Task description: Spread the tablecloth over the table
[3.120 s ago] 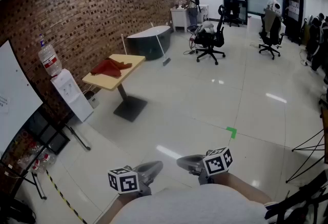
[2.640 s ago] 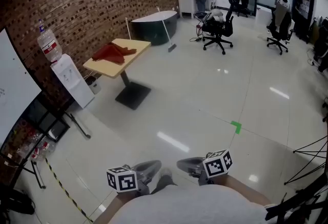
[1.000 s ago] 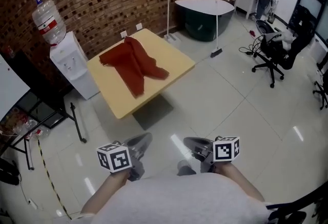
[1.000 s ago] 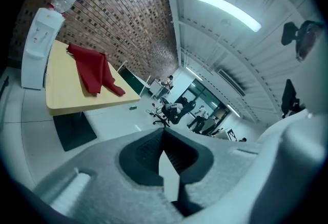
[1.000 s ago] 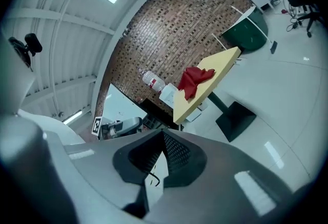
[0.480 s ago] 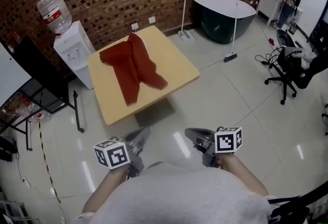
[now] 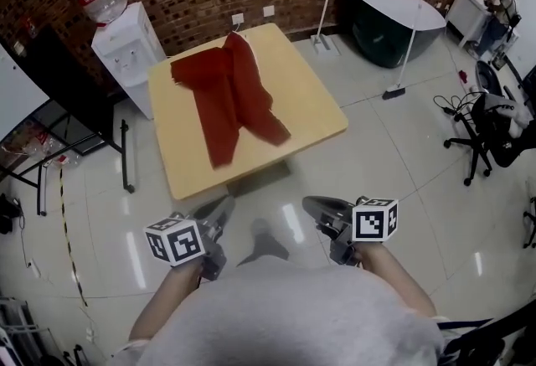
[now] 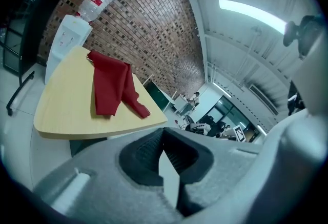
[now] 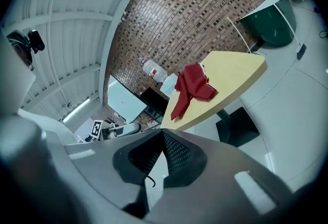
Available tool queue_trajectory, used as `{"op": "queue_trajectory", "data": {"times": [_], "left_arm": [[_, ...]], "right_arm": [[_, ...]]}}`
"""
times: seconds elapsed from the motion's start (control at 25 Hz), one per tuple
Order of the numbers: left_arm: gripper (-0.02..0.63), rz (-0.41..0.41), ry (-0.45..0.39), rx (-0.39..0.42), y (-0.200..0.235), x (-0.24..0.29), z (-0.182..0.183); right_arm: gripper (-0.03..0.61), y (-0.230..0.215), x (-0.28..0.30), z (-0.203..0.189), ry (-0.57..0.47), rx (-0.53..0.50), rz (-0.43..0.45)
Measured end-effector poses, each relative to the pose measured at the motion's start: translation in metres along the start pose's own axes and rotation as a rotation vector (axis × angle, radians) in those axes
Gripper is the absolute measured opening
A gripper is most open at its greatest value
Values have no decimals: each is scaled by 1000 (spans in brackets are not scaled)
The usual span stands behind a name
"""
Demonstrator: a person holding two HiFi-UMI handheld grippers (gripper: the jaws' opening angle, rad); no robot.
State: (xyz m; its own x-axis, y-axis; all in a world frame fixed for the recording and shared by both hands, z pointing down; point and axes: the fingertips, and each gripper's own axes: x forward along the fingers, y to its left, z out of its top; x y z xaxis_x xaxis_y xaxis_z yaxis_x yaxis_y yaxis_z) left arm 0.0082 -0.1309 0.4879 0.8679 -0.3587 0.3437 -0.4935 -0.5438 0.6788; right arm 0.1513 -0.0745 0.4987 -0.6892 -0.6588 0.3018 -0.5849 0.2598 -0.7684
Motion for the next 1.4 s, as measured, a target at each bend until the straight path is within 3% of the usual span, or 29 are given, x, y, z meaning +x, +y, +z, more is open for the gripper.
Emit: {"op": "queue_trajectory", "data": {"times": [0.2,0.48,0.6,0.76,1.12,1.16,1.24,1.4], "left_arm": [[2,33,20,-49,53,23,24],[156,190,124,30,138,56,42],[217,221,182,5,162,67,35],[238,224,233,17,177,73,30],[219,191,313,33,179,94,24],[186,194,323,32,180,95,23],[60,206,343,23,182,96,21],[17,180,365,-12,180,98,23]], "right_arm": [[-2,-31,33,31,15,33,-24],[-2,-76,78,67,32,40,-66],[-2,-86,92,80,33,67,-62],[-2,-91,106,89,44,72,-49],[-2,-108,119,102,57,111,-59],[-2,-110,120,104,55,118,-60],[-2,-116,120,105,59,128,-69],[-2,-130,120,108,77,110,-131]]}}
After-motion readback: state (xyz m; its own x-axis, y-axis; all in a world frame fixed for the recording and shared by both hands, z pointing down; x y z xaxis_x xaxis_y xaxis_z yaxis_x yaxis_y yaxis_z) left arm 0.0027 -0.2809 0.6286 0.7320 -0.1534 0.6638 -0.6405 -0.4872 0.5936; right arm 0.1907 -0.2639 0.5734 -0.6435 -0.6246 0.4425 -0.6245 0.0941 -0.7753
